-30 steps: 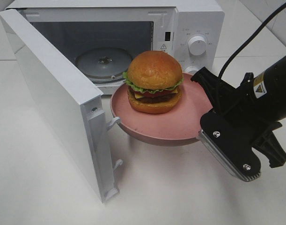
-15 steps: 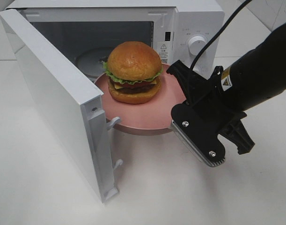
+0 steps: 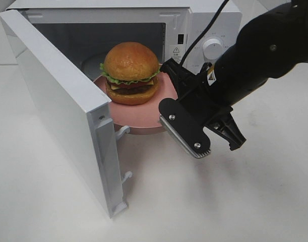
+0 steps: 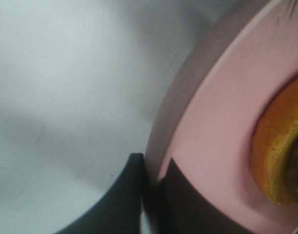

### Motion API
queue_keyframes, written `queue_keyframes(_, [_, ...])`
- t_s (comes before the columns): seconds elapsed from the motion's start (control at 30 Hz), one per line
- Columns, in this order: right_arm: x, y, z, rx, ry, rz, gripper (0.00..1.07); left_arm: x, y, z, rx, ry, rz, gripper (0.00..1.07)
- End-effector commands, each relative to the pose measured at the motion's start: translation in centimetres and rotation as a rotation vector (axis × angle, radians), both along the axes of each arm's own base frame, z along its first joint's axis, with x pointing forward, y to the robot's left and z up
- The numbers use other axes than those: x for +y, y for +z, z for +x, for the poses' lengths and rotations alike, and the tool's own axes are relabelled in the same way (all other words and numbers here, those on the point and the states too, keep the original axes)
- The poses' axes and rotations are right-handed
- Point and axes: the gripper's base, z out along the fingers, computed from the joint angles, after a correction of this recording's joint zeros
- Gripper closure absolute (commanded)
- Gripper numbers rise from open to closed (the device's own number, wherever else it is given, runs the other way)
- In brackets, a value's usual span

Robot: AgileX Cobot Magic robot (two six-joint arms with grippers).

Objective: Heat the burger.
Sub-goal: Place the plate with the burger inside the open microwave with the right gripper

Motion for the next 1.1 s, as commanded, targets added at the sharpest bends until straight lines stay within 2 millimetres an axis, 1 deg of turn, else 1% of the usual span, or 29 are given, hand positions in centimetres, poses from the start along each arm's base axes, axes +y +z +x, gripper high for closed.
queue_keyframes(0.03, [1.3,0.8,1.5,-0.053,-0.022,0.055,1.07,0.0,0.1,-0.1,-0.019,-0.003,-0.011,0.09])
queue_keyframes(0.07, [1.6,0.9,2.1,-0.051,-0.027,0.045,1.07,0.0,0.1,-0.1,-0.019,-0.003,-0.011,0.09])
queue_keyframes(0.1, [1.6,0.9,2.1,-0.051,-0.027,0.045,1.07,0.0,0.1,-0.1,-0.019,-0.003,-0.011,0.09])
queue_keyframes(0.23, [2.3,0.8,3.3,-0.052,-0.052,0.04,1.07,0.0,0.1,-0.1,-0.019,-0.003,-0.011,0.09])
queue_keyframes(0.33, [2.5,0.8,3.6,-0.056,-0.055,0.041,1.07,0.0,0.1,-0.1,-0.019,-0.003,-0.011,0.09])
queue_keyframes(0.4, [3.0,0.7,4.3,-0.058,-0.069,0.048,1.07,0.0,0.1,-0.1,-0.019,-0.003,-0.011,0.09])
queue_keyframes(0.63, [3.9,0.4,5.5,-0.056,-0.073,0.047,1.07,0.0,0.1,-0.1,-0.019,-0.003,-0.011,0.09])
queue_keyframes(0.73, [4.0,0.4,5.7,-0.056,-0.073,0.044,1.07,0.0,0.1,-0.1,-0.019,-0.003,-0.011,0.09])
queue_keyframes(0.8, [4.6,0.3,6.7,-0.056,-0.095,0.041,1.07,0.0,0.1,-0.1,-0.019,-0.003,-0.011,0.09])
queue_keyframes(0.83, [4.6,0.3,6.7,-0.056,-0.095,0.041,1.07,0.0,0.1,-0.1,-0.019,-0.003,-0.011,0.09])
queue_keyframes(0.9, [5.1,0.1,7.3,-0.047,-0.128,0.055,1.07,0.0,0.1,-0.1,-0.019,-0.003,-0.011,0.09])
queue_keyframes(0.93, [5.1,0.1,7.3,-0.047,-0.128,0.055,1.07,0.0,0.1,-0.1,-0.019,-0.003,-0.011,0.09])
queue_keyframes(0.97, [5.4,0.1,7.8,-0.06,-0.129,0.053,1.07,0.0,0.1,-0.1,-0.019,-0.003,-0.011,0.09])
queue_keyframes(1.1, [5.8,0.0,8.5,-0.061,-0.143,0.061,1.07,0.0,0.1,-0.1,-0.019,-0.003,-0.011,0.09])
